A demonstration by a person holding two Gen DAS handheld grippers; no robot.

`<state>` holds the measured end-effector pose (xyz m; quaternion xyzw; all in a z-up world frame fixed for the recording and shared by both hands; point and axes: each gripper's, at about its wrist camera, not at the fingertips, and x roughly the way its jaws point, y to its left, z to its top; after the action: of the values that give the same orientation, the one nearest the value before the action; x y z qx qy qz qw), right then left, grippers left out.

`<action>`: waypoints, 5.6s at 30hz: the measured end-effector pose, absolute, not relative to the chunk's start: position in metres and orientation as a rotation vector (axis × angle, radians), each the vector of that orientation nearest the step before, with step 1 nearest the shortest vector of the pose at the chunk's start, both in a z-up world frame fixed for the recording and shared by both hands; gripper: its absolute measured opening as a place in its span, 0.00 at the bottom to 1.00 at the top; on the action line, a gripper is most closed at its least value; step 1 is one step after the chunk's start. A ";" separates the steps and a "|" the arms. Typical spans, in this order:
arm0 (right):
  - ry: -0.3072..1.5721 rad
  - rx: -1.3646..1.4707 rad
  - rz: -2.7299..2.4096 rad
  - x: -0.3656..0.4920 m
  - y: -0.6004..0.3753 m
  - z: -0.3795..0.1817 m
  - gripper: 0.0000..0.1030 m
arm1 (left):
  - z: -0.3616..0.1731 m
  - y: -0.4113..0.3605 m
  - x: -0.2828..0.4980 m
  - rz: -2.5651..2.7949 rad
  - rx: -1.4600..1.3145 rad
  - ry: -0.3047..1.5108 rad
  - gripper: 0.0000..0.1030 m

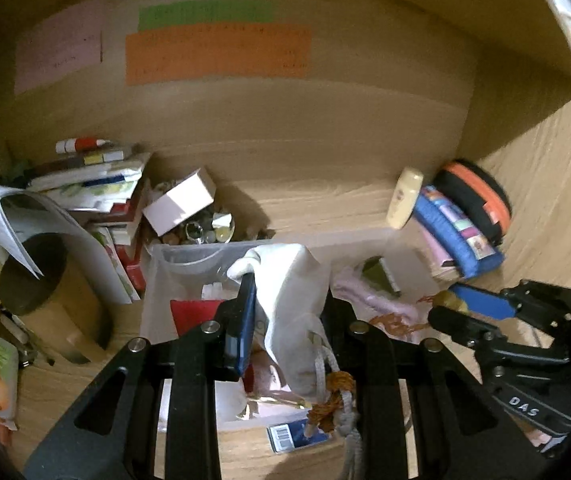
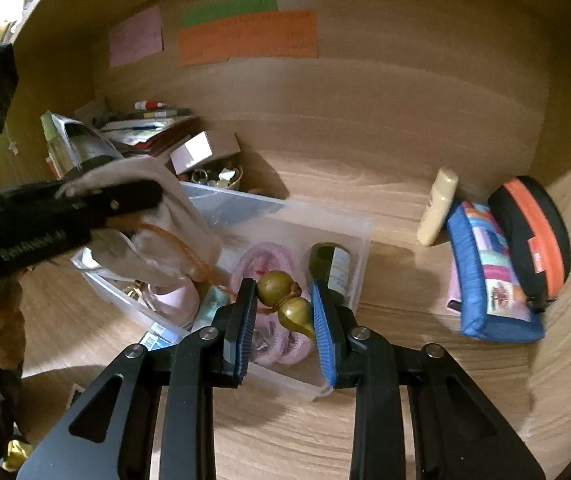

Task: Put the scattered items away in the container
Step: 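Lift the cloth bag and green beads and carry them over the box, then open both tools to drop the bag and beads into the box, then move both tools back toward the white tile and blue card box, then grasp the white domino tile with the left tool while the right tool grasps the blue card box, then lift the tile and blue card box and carry them over the box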

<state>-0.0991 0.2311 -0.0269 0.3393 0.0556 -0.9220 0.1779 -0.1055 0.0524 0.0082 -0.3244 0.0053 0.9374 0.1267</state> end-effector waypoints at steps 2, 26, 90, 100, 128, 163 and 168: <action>0.157 0.971 -2.597 -0.102 0.229 -0.031 0.24 | 0.003 0.052 -0.109 2.728 -0.960 0.019 0.26; 0.173 1.066 -2.547 -0.121 0.223 -0.058 0.24 | -0.012 0.032 -0.100 2.747 -0.975 -0.001 0.57; 0.294 1.102 -2.469 -0.051 0.188 -0.083 0.67 | -0.094 0.008 0.031 2.622 -1.255 0.006 0.94; 0.338 1.160 -2.391 -0.056 0.155 -0.099 0.67 | -0.103 0.014 0.039 2.636 -1.202 0.077 0.71; 0.299 1.213 -2.413 -0.073 0.104 -0.113 0.45 | -0.100 -0.023 0.029 2.641 -1.179 -0.107 0.50; 0.100 0.928 -2.549 -0.044 0.213 -0.046 0.44 | -0.033 0.013 0.015 2.780 -0.989 -0.026 0.23; 0.087 0.895 -2.594 -0.047 0.229 -0.035 0.44 | -0.017 0.020 0.007 2.785 -0.930 -0.030 0.23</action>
<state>-0.0472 0.2288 -0.0345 0.3197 0.0312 -0.9263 0.1968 0.0068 0.0198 -0.0165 -0.3151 -0.0101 0.9434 0.1026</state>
